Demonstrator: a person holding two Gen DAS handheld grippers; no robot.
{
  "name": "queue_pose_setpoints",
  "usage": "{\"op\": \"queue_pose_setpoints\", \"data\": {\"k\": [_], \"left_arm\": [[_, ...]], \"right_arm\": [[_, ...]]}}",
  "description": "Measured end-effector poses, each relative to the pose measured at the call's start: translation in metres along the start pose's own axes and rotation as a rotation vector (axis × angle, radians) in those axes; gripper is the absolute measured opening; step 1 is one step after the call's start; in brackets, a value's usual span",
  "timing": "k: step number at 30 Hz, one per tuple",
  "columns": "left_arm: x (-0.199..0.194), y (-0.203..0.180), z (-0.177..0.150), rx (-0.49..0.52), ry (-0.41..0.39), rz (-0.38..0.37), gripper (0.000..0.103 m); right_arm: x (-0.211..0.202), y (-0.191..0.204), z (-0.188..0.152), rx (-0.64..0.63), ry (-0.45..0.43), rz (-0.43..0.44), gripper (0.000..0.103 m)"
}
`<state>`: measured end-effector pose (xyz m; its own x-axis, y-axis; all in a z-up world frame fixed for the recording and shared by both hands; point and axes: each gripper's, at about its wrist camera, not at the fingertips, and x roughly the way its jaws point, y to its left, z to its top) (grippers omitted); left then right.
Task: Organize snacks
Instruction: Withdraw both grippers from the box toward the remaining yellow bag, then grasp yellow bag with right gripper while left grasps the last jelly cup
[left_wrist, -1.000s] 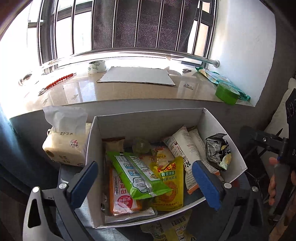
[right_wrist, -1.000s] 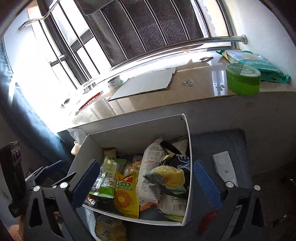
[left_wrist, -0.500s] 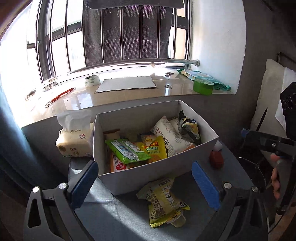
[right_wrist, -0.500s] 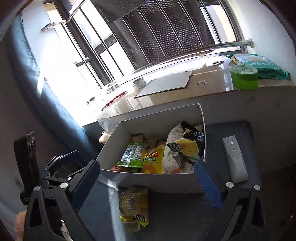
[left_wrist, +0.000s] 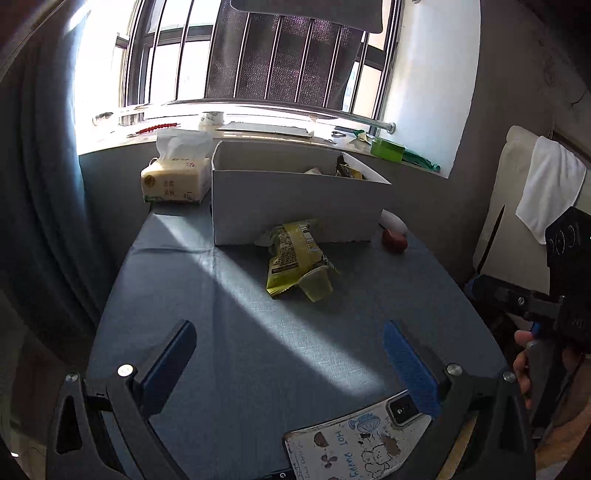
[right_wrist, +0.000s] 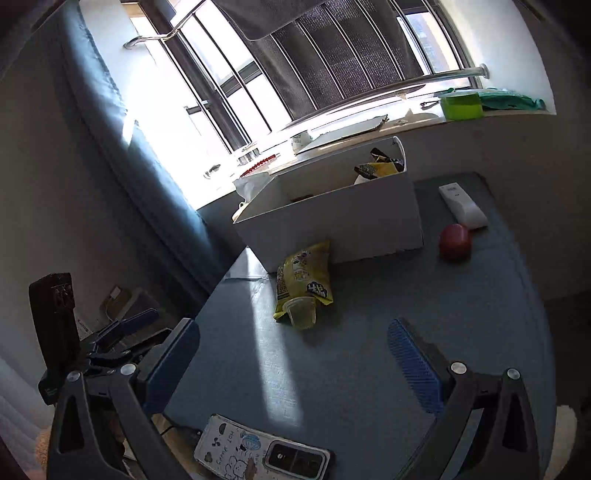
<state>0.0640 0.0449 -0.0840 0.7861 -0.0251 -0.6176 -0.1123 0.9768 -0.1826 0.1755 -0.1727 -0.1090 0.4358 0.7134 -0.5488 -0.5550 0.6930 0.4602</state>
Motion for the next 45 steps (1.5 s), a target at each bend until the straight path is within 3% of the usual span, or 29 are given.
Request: {"op": "queue_pose_setpoints", "data": {"k": [6,9,21,32,34,35,38,45], "left_arm": [[-0.004,0.002,-0.02,-0.039,0.01,-0.012,0.103],[-0.005,0.001,-0.02,-0.037,0.008,-0.022,0.103],[-0.001,0.007,-0.019,-0.054,0.019,-0.008,0.103],[0.007,0.014,-0.025,-0.061,0.054,0.015,0.103],[0.009,0.016,-0.026,-0.069,0.065,0.017,0.103],[0.011,0.017,-0.027,-0.072,0.07,0.017,0.103],[0.015,0.016,-0.027,-0.067,0.079,0.019,0.103],[0.044,0.003,-0.015,0.02,0.131,0.009,0.103]], "right_arm": [[0.023,0.0,-0.013,-0.005,0.079,0.0,0.103],[0.041,0.006,-0.004,-0.028,0.102,0.012,0.103],[0.16,0.019,0.065,-0.16,0.277,-0.082,0.103],[0.252,0.017,0.069,-0.231,0.456,-0.181,0.103],[0.253,0.015,0.067,-0.227,0.442,-0.18,0.092],[0.251,0.014,0.068,-0.237,0.43,-0.185,0.073],[0.241,0.01,0.068,-0.194,0.419,-0.121,0.061],[0.173,-0.006,0.074,-0.09,0.307,-0.033,0.059]]}}
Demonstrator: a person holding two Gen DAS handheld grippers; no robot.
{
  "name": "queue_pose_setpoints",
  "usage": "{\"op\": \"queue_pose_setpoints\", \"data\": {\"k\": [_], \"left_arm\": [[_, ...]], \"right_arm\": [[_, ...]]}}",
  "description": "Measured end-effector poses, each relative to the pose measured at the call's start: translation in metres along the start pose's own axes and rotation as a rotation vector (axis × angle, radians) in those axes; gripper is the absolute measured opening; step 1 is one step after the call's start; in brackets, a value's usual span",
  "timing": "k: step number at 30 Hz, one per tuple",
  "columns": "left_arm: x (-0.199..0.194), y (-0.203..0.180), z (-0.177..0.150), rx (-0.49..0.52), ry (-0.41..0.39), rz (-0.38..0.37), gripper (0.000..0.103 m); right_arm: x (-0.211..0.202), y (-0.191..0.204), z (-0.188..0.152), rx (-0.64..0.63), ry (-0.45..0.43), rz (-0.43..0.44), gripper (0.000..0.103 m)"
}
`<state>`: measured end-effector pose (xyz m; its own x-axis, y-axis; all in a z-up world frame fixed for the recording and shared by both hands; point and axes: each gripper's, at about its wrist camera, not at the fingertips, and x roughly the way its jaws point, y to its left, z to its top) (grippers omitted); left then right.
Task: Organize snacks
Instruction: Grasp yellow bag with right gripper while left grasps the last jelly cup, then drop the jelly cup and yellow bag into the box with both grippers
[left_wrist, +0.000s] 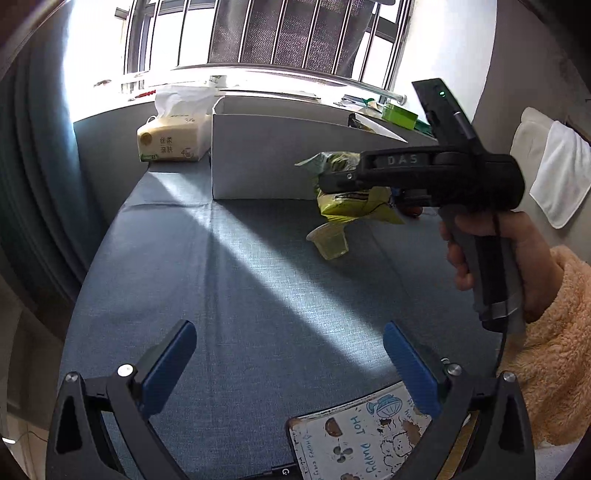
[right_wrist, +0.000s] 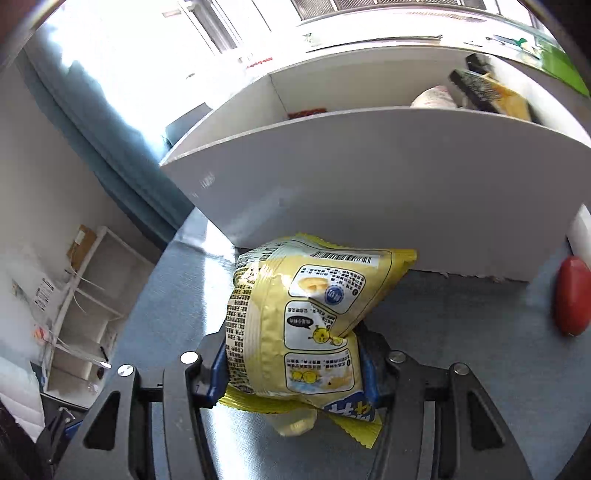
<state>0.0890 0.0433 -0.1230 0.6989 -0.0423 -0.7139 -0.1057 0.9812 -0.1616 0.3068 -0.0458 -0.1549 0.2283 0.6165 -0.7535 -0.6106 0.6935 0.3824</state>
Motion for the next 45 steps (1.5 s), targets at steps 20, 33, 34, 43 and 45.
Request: {"op": "queue_pose_setpoints", "data": {"k": [20,33,34,43,45], "left_arm": [[0.132,-0.043,0.07,0.131,0.156,0.025,0.05],[0.062,-0.028,0.08,0.075,-0.011,-0.1,0.05],[0.052,-0.027,0.084,0.071,-0.036,-0.111,0.05],[0.005,-0.019,0.159,0.078,-0.211,-0.118,0.05],[0.01,-0.016,0.182,0.09,-0.221,-0.094,0.05]], "right_arm": [[-0.184,-0.041,-0.12,0.172,-0.313,0.03,0.06],[-0.17,-0.046,-0.132,0.194,-0.29,0.047,0.06],[-0.169,-0.045,-0.131,0.191,-0.29,0.047,0.06],[-0.164,-0.025,-0.05,0.065,-0.32,0.012,0.06],[-0.159,-0.019,-0.02,0.022,-0.337,-0.035,0.06]]}}
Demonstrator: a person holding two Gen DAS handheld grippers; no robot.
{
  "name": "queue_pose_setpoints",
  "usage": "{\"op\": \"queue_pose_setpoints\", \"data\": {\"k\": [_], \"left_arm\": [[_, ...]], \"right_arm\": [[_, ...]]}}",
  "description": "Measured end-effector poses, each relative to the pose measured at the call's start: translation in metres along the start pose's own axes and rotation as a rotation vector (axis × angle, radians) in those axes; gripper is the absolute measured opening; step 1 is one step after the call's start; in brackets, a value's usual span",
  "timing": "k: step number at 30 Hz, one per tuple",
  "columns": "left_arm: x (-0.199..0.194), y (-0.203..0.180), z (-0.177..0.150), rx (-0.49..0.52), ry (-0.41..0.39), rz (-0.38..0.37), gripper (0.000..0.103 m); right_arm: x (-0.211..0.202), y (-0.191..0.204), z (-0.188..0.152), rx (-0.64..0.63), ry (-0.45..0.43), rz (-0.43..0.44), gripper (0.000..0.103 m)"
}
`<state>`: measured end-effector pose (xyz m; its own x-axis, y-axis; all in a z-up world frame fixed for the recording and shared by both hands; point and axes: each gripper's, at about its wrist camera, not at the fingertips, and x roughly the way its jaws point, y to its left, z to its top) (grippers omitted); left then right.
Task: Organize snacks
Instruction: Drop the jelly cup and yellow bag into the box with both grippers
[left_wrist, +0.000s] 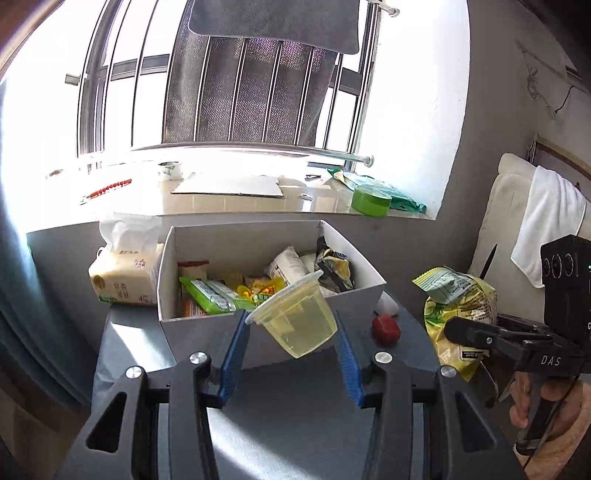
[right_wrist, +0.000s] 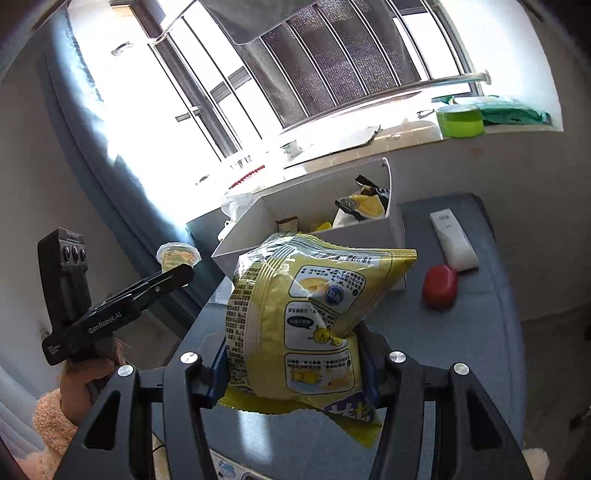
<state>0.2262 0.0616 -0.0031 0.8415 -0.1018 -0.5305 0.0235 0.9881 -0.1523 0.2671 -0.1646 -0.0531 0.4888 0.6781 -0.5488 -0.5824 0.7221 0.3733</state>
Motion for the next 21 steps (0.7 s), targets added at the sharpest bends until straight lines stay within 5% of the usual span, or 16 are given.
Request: {"op": "queue_pose_setpoints", "data": {"k": [6,13,14,16,17,18,21], "left_arm": [[0.039,0.03,0.059,0.014,0.011,0.069,0.05],[0.084,0.052,0.084,0.015,0.062,0.106,0.051],[0.091,0.054,0.084,0.016,0.081,0.109,0.055],[0.101,0.055,0.082,0.042,0.106,0.153,0.087],[0.1,0.056,0.078,0.047,0.093,0.176,0.103],[0.098,0.057,0.074,0.051,0.09,0.169,0.103],[0.091,0.059,0.067,0.034,0.083,0.096,0.103]], "right_arm": [[0.057,0.009,0.072,-0.064,0.009,-0.082,0.06],[0.12,-0.005,0.122,-0.071,0.065,-0.132,0.06],[0.125,-0.007,0.127,-0.066,0.064,-0.141,0.06],[0.135,-0.011,0.135,-0.056,0.072,-0.135,0.066],[0.139,-0.014,0.138,-0.039,0.08,-0.136,0.085],[0.14,-0.017,0.139,-0.021,0.079,-0.129,0.103],[0.132,-0.02,0.138,-0.007,0.053,-0.145,0.103]]}}
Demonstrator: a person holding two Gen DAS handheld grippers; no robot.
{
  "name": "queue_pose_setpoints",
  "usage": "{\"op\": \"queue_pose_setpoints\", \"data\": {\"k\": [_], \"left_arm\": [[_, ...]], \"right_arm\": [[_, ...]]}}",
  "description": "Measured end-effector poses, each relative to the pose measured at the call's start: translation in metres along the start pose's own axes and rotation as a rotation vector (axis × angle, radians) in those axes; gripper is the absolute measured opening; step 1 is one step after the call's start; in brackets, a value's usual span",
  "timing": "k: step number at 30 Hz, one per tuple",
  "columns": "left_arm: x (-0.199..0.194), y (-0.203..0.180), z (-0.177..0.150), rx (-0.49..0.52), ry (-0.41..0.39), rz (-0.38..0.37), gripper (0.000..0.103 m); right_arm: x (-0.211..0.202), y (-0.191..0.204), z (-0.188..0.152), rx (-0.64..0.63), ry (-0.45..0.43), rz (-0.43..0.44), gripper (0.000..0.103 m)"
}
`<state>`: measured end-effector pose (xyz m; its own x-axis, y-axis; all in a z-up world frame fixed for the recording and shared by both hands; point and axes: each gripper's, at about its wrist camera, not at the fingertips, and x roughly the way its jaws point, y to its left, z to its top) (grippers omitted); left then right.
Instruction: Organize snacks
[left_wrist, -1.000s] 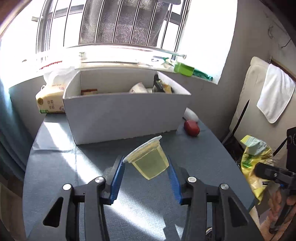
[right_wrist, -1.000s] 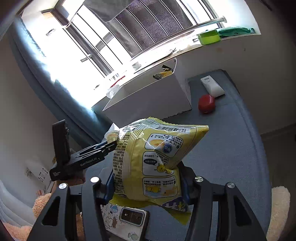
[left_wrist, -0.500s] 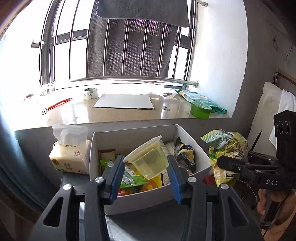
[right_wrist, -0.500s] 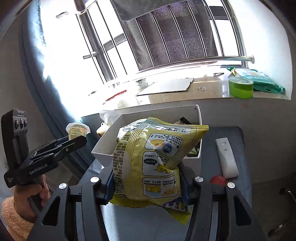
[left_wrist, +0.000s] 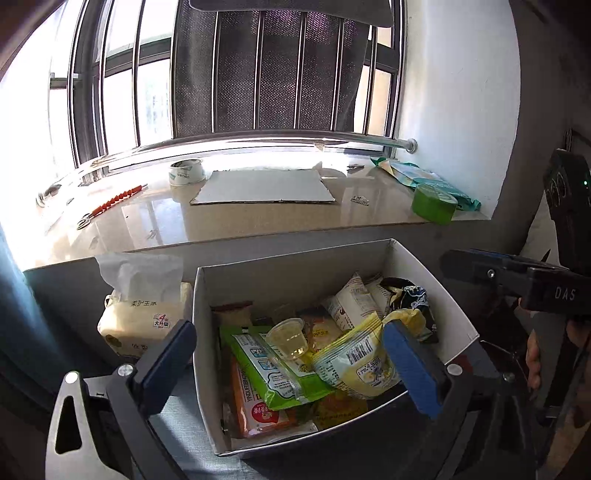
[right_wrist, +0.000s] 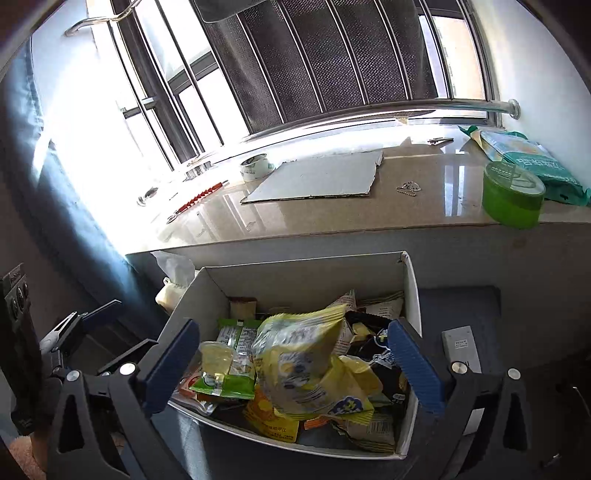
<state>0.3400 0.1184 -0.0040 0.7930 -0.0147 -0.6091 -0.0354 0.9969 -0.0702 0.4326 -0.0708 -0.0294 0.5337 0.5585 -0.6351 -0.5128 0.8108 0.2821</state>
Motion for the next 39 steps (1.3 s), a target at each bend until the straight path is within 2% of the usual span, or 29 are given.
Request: {"op": "queue_pose_setpoints", "data": {"k": [3,7,10,12,15,18,24,28,34,39], "left_arm": [[-0.014,-0.007,-0.004,0.02,-0.049,0.084,0.103],[-0.034,-0.019,-0.009,0.048,-0.103,0.137,0.103],[-0.054,-0.031,-0.019,0.061,-0.14,0.207,0.103],[-0.068,-0.038,-0.028,0.065,-0.156,0.228,0.103],[-0.091,-0.044,-0.04,0.038,-0.153,0.167,0.103],[-0.115,-0.052,-0.055,0.011,-0.143,0.129,0.103],[-0.167,-0.076,-0.099,0.009,-0.136,0.111,0.103],[-0.197,-0.091,-0.136,-0.008,-0.146,0.082,0.103],[-0.214,-0.109,-0.184,-0.02,-0.091,0.088,0.103],[-0.222,-0.111,-0.197,-0.052,-0.078,0.055,0.103]], "right_arm": [[-0.011,0.005,-0.007,-0.058,-0.047,-0.048,0.103],[-0.023,0.015,-0.015,-0.121,-0.062,-0.128,0.103],[-0.042,0.023,-0.024,-0.162,-0.111,-0.122,0.103],[-0.056,0.032,-0.033,-0.205,-0.138,-0.153,0.103],[-0.081,0.045,-0.049,-0.265,-0.191,-0.215,0.103],[-0.11,0.052,-0.069,-0.276,-0.198,-0.173,0.103],[-0.162,0.05,-0.116,-0.212,-0.152,-0.05,0.103],[-0.184,0.05,-0.157,-0.188,-0.112,-0.028,0.103],[-0.208,0.045,-0.212,-0.132,-0.078,-0.037,0.103],[-0.221,0.04,-0.23,-0.107,-0.071,-0.017,0.103]]}}
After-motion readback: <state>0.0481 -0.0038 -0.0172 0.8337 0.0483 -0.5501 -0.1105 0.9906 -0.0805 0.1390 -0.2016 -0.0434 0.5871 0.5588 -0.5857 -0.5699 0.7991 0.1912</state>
